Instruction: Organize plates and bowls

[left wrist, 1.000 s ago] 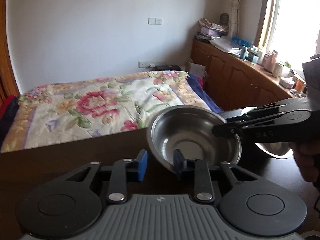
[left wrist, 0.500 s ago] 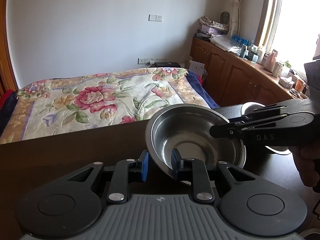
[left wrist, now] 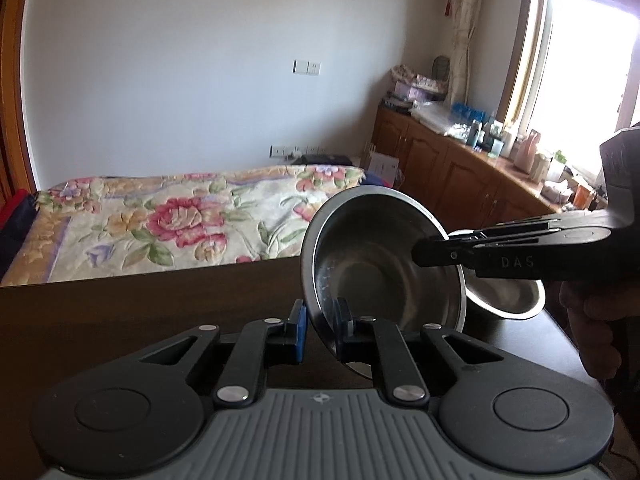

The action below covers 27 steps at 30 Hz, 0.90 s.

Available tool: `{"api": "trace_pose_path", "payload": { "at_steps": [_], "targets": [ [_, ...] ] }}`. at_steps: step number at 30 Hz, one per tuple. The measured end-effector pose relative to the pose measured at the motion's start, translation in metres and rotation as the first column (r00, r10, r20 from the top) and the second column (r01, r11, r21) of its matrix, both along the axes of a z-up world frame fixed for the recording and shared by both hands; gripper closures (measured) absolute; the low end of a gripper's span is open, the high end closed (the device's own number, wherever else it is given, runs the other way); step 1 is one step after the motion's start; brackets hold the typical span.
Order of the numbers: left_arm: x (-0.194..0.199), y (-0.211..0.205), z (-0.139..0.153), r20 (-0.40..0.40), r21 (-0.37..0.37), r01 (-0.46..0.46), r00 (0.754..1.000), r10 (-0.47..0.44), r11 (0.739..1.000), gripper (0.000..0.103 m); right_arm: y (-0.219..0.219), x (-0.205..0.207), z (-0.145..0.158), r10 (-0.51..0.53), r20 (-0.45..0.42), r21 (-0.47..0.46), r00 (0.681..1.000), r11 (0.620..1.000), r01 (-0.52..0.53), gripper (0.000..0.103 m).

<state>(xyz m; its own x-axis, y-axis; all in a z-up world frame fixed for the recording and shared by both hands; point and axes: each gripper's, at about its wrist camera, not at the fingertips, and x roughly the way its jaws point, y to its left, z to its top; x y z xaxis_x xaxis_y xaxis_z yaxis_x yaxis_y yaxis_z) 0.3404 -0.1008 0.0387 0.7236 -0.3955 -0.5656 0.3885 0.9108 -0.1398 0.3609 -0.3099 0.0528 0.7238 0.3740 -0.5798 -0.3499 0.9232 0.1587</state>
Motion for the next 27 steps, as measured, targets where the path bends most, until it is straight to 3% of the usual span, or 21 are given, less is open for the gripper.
{"api": "trace_pose_path", "payload": {
  "at_steps": [14,27],
  "targets": [
    [-0.077,0.002,0.042,0.117,-0.017,0.044,0.992,-0.042,0.999,0.062,-0.006,-0.068,0.039,-0.012,0.098,-0.01,0.995,1.0,0.013,0.09],
    [-0.137,0.006,0.035,0.156,-0.011,0.091,0.984,-0.088,0.996,0.062,-0.005,-0.123,0.039,-0.028,0.125,-0.029,0.992,0.999,0.031,0.09]
  ]
}}
